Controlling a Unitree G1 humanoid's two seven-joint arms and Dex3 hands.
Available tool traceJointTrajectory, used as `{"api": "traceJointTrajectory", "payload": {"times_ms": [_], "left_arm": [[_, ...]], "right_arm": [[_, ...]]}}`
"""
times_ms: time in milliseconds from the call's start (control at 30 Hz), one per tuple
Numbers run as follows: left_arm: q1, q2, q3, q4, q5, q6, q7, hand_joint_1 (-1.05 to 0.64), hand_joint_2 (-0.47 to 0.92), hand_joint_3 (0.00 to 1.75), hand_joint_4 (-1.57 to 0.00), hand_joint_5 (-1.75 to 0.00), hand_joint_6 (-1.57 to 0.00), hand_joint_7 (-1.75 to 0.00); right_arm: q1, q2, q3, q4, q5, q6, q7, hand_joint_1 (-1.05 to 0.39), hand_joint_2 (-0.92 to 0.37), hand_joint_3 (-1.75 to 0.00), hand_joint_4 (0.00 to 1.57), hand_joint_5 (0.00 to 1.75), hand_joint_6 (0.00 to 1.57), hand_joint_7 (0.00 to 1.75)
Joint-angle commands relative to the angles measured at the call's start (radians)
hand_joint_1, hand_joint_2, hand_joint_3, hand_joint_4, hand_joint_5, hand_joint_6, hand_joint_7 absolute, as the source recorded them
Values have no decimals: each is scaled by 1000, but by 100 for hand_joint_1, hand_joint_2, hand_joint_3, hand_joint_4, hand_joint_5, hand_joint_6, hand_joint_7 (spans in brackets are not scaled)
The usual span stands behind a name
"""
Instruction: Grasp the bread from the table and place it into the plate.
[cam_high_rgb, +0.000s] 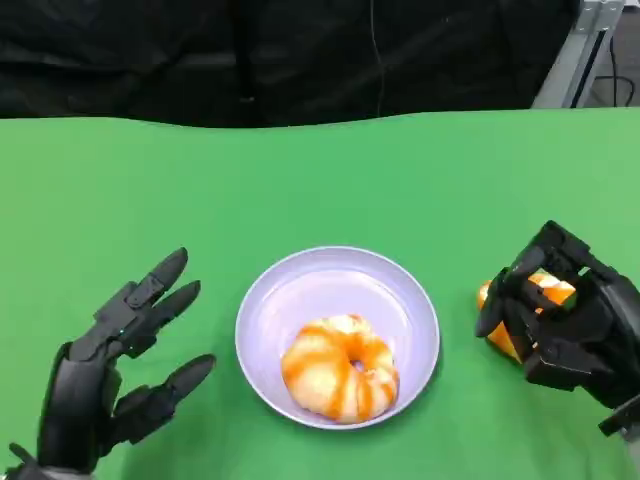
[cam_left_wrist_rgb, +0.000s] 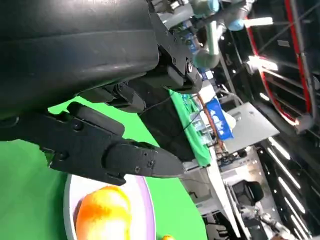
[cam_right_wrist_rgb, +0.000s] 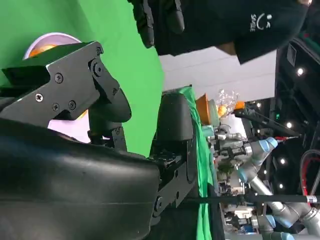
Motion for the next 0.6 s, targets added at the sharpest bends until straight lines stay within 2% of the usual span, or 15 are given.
{"api": "traceJointTrajectory", "payload": {"times_ms": [33,67,167,333,467,567,600], "left_arm": [[14,1,12,-19,-27,21,-17,-23,92,9,-61,-1,-49,-1],[15,-1,12,-20,-32,25,-20,-7,92,10,-61,-1,-50,-1],[15,-7,20,-24,-21,30,-10,8,92,15,-62,-1,-52,-2],[17,-14,39,-29,29,36,26,17,92,24,-63,-1,-56,-2],[11,-20,63,-17,97,21,84,12,92,33,-75,-3,-81,-7],[-2,-19,78,5,137,4,128,6,92,39,-98,-10,-108,-10],[-3,-18,79,7,144,2,136,5,92,41,-101,-11,-111,-11]], "right_arm": [[-8,-16,-15,8,11,-17,4,12,-60,-129,52,175,31,172],[-8,-16,-16,9,11,-20,5,11,-59,-129,52,175,31,172],[-8,-15,-16,9,12,-19,6,11,-60,-128,53,175,32,171],[-8,-16,-15,8,7,-21,1,10,-59,-127,52,175,32,171],[-7,-17,-16,5,8,-17,-1,9,-59,-126,52,175,32,170],[-7,-17,-17,2,15,-10,2,9,-60,-126,51,175,32,169],[-8,-17,-17,2,16,-9,3,10,-60,-126,51,175,32,169]]}}
